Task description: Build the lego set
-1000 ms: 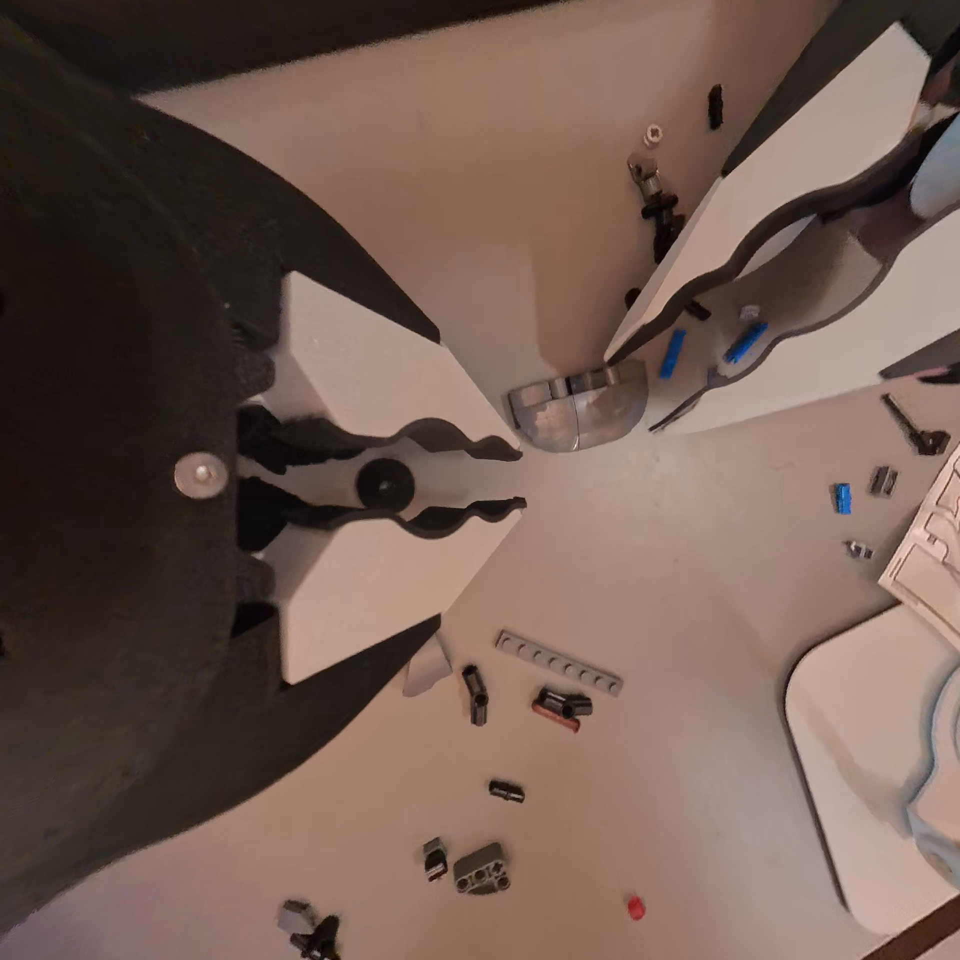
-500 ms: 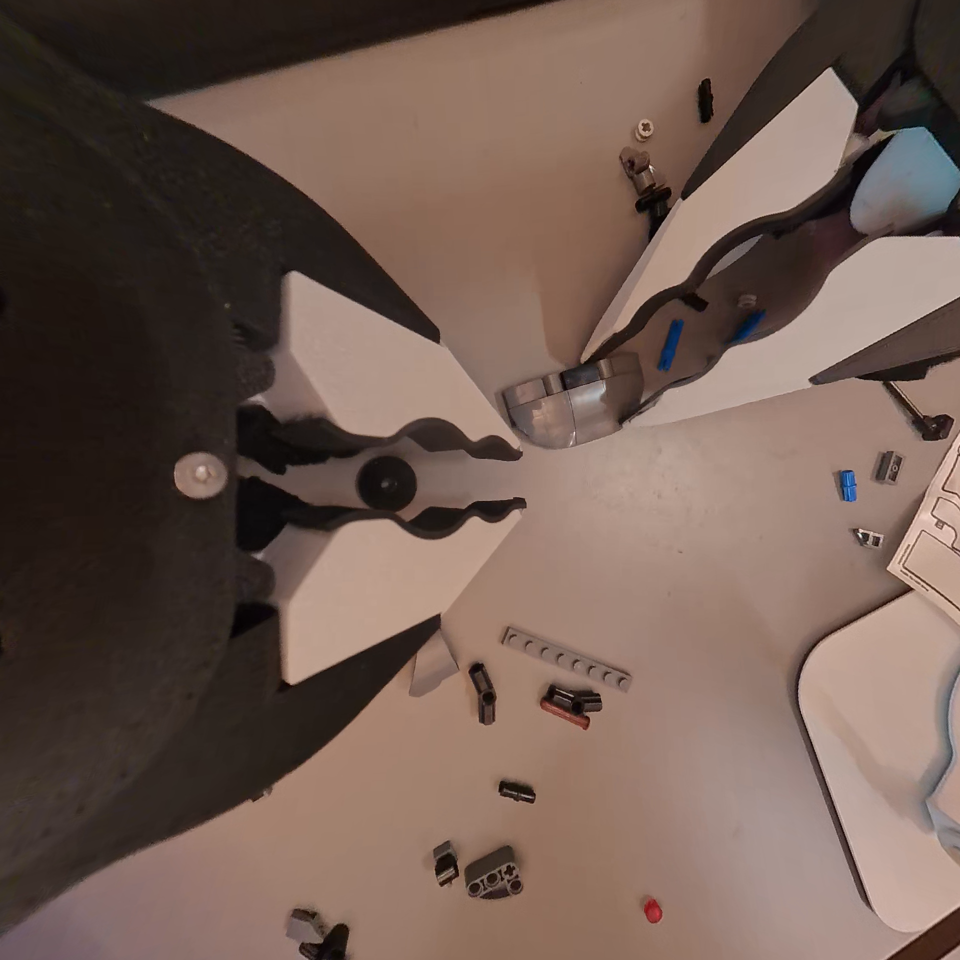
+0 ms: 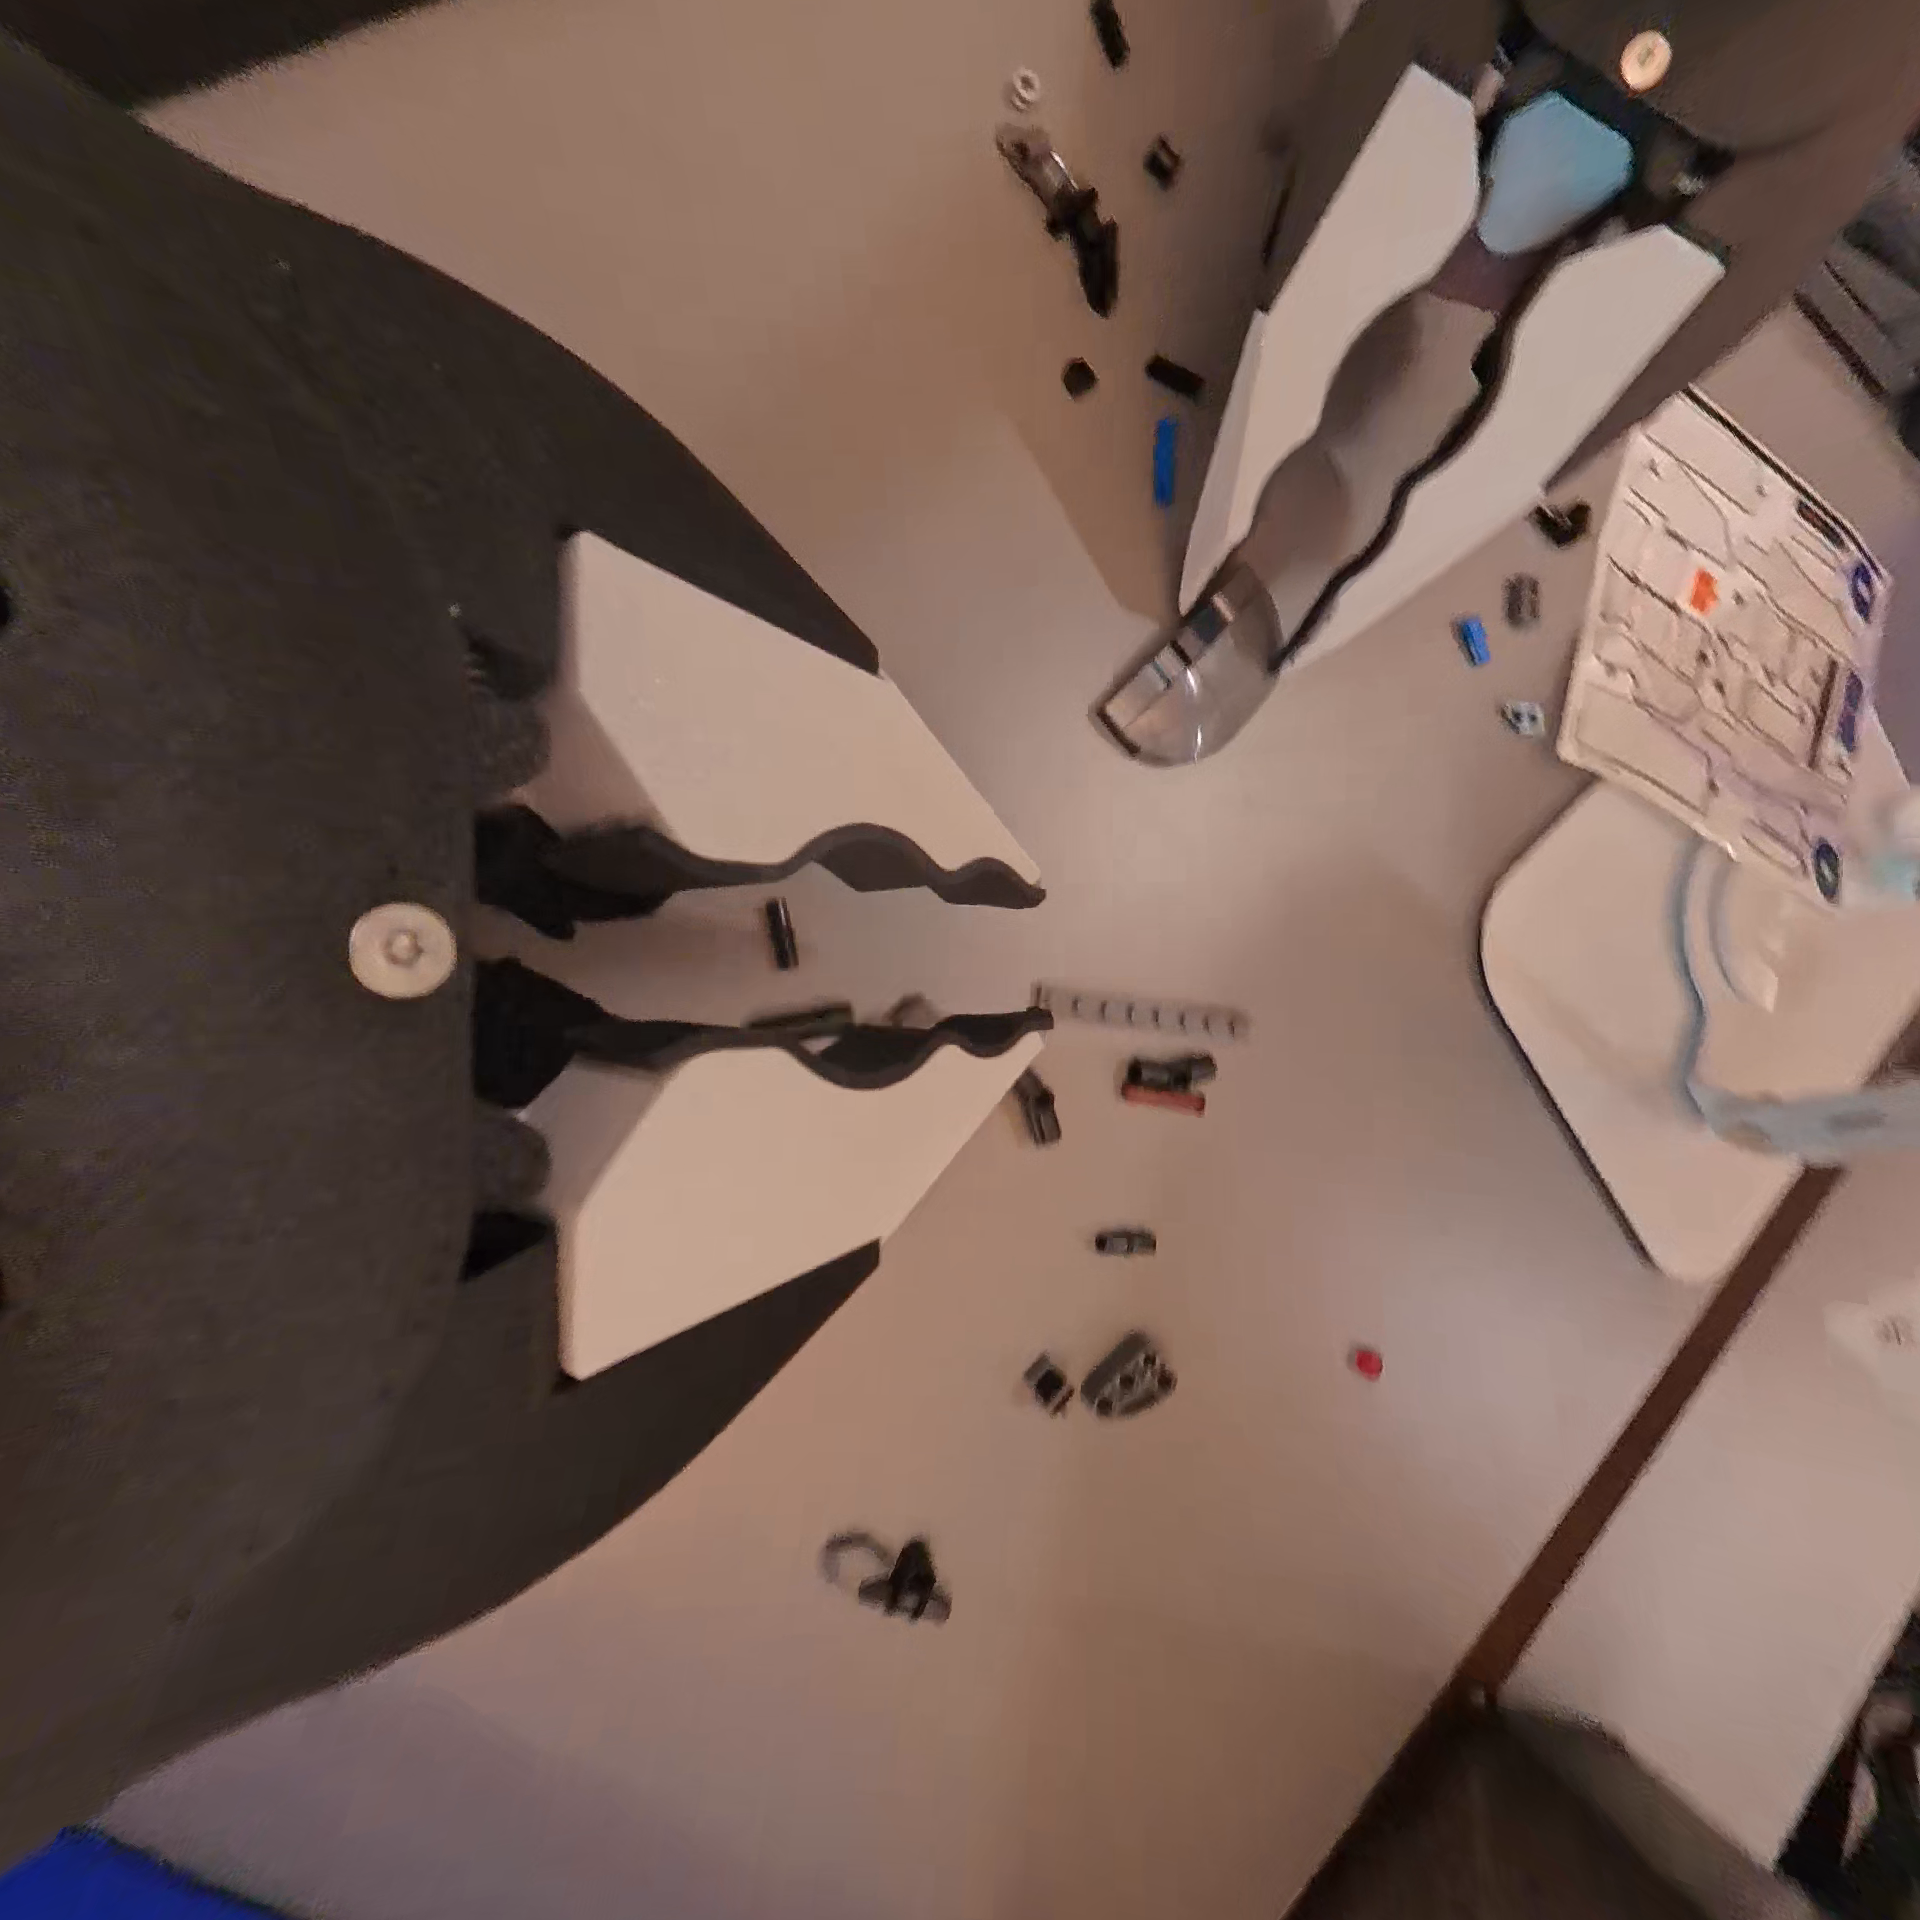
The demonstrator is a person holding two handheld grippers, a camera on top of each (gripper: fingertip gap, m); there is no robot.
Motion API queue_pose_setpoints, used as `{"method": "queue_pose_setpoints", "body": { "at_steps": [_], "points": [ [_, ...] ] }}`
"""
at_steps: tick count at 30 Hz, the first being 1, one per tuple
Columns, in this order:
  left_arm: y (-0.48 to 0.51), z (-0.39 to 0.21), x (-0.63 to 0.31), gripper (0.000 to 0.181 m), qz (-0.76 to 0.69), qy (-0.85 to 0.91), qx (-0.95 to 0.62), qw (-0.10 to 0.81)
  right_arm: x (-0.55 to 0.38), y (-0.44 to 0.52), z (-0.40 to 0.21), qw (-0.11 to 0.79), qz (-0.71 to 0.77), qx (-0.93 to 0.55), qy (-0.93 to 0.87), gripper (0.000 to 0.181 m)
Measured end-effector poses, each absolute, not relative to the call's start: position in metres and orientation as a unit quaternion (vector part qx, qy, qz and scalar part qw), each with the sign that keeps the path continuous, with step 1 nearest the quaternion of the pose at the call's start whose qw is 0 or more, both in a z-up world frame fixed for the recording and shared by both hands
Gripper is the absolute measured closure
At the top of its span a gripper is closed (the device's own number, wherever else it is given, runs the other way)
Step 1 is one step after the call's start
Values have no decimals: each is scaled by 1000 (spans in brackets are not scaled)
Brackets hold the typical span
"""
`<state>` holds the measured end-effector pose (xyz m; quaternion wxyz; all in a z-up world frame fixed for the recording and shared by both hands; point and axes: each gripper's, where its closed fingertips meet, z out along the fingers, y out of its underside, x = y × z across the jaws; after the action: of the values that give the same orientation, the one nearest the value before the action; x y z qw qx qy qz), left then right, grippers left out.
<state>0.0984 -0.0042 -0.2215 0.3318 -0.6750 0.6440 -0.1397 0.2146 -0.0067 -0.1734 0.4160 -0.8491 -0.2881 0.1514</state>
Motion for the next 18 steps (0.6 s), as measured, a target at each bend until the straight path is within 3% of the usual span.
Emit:
{"method": "queue_pose_setpoints", "body": {
  "at_steps": [9,18],
  "points": [
    [-2,-213,102,154,-145,632,-677,347,245,24,-168,450,98,-854,-241,156],
    [-3,-220,105,155,-150,630,-685,334,246,65,-173,397,62,-874,-272,151]
  ]
}}
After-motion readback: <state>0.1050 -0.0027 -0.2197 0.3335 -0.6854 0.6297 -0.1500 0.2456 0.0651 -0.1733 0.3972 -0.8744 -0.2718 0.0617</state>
